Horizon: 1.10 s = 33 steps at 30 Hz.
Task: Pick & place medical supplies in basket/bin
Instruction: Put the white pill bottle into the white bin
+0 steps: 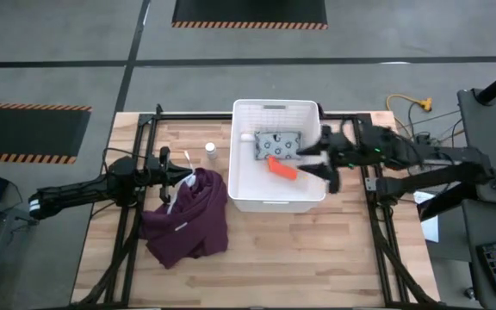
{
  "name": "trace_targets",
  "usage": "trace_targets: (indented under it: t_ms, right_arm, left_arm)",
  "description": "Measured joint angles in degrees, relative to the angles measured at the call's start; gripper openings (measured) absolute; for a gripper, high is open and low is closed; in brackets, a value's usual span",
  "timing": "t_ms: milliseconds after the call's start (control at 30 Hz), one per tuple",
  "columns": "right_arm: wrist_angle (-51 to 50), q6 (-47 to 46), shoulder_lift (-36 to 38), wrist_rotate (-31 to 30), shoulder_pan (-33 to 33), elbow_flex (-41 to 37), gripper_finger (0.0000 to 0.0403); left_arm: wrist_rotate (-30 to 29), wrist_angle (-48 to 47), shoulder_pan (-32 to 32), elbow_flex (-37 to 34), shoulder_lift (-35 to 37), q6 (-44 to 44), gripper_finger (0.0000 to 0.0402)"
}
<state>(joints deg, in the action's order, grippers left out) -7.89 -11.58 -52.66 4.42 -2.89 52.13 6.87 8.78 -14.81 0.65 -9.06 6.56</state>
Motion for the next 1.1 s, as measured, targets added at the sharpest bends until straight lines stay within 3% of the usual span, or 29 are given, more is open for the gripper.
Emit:
trace_targets:
  t_ms: [133,300,400,667,767,933,1100]
  right_arm:
    - [3.5,-2.2,11.3,0.5,2.4,-11.2,0.0189]
    - [20.6,-1.5,21.9,0.1,3.9,-26.5,0.0157]
    - [28.0,-1.7,25.9,-2.1,3.9,-33.8,0.0138]
    - [34.8,-3.4,32.7,-4.7,3.9,-45.4,0.009]
    - [39.3,-4.6,34.5,-6.8,3.9,-48.2,0.0072]
    - [41.7,-7.0,36.6,-7.6,3.9,-50.1,0.0053]
    - [41.5,-9.3,36.8,-7.6,3.9,-49.8,0.0047]
  left_arm:
    - [0.0,0.0,0.0,0.0,0.0,0.0,0.0001]
    - [0.0,0.0,0.0,0.0,0.0,0.0,0.0001]
    - [-0.3,0.0,0.0,0.1,0.0,0.0,0.0001]
    - [-1.2,3.9,0.0,0.3,0.1,3.8,0.0009]
    - [-2.1,5.4,0.0,0.3,0.1,4.1,0.0039]
    - [-9.3,15.2,0.0,0.6,-0.3,9.6,0.0118]
    - [-10.4,16.0,0.0,7.5,-4.8,10.0,0.018]
